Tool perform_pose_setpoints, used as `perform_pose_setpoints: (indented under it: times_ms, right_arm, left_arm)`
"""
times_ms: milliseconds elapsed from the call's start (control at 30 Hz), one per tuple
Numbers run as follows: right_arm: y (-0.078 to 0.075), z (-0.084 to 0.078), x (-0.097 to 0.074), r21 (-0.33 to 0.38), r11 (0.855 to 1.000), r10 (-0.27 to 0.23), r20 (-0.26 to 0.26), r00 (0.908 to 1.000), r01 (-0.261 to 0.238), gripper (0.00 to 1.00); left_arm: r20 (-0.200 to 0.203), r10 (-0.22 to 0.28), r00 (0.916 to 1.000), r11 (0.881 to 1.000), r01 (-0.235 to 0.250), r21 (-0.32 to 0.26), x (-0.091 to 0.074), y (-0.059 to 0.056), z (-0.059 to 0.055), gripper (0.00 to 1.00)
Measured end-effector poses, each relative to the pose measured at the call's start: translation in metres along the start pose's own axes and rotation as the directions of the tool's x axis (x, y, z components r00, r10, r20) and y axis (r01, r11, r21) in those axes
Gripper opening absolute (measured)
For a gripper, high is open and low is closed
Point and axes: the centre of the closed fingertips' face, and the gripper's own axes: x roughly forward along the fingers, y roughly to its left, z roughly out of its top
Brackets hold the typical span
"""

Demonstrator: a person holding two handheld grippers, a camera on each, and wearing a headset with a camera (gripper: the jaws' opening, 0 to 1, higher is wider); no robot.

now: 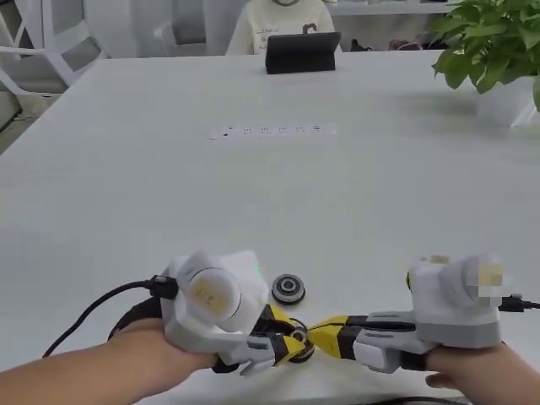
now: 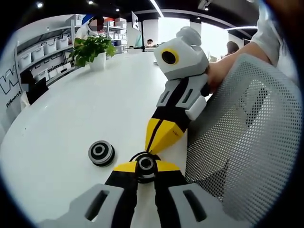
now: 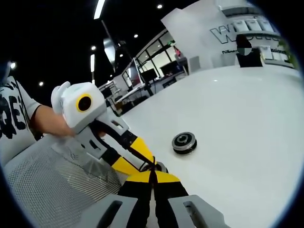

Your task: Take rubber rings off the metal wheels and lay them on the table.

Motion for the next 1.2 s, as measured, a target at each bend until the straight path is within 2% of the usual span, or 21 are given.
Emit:
perform_pose_setpoints:
  times_ms: [233,567,833,1200]
  right_arm:
    - [-0.001,0.001,-0.003,0.012,1.0,-0.004,0.011,0.9999,0.003,0.0]
    - [0.0,0.006,-0.003,0.016,1.0,0.011,0.026,0.9996,-0.011,0.0]
    - [0.002,0.017,-0.003,0.008,1.0,0.024,0.039,0.9989,-0.025,0.0]
    - [0.003,0.027,-0.001,-0.006,0.999,0.04,0.036,0.9986,-0.04,0.0]
  left_arm:
    - [-0.011,-0.018,0.9998,1.0,0.018,0.003,-0.001,-0.002,0.0,0.08]
    - [0.008,-0.051,0.9987,0.999,0.051,-0.015,-0.015,-0.006,0.006,0.19]
    - [0.051,-0.025,0.9984,0.996,0.029,-0.081,-0.034,0.003,0.014,0.28]
    - [0.085,0.012,0.9963,0.994,-0.003,-0.108,-0.063,0.011,0.015,0.38]
